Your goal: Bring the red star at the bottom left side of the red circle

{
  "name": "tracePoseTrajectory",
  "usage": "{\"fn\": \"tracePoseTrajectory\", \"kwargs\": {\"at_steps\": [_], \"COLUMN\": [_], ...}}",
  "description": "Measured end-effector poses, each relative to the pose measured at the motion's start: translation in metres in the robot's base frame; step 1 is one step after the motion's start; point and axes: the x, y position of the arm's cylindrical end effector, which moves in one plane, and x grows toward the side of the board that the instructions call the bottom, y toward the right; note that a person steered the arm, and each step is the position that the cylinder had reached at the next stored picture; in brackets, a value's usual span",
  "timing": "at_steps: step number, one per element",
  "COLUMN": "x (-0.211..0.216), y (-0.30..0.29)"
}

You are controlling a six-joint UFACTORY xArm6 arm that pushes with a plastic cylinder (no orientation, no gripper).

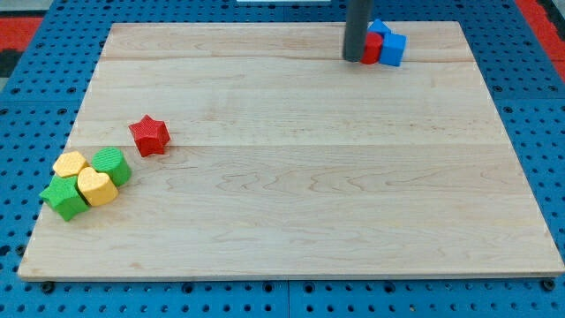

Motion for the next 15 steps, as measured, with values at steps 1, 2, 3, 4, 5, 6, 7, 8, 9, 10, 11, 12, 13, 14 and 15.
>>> {"fn": "tracePoseTrajectory", "kwargs": {"at_steps": [1, 2, 3, 4, 5, 6, 7, 8, 9, 10, 11, 12, 13, 14, 15], "x": [0.055, 0.148, 0.224, 0.243, 0.235, 0.218, 0.194, 0.172, 0.141, 0.099, 0.062, 0.055, 0.054, 0.019, 0.016], "y": [-0.063, -0.096, -0.179, -0.275, -0.318, -0.332, -0.316, -0.289, -0.247, -0.202, -0.172, -0.225, -0.283, -0.22, -0.097]}}
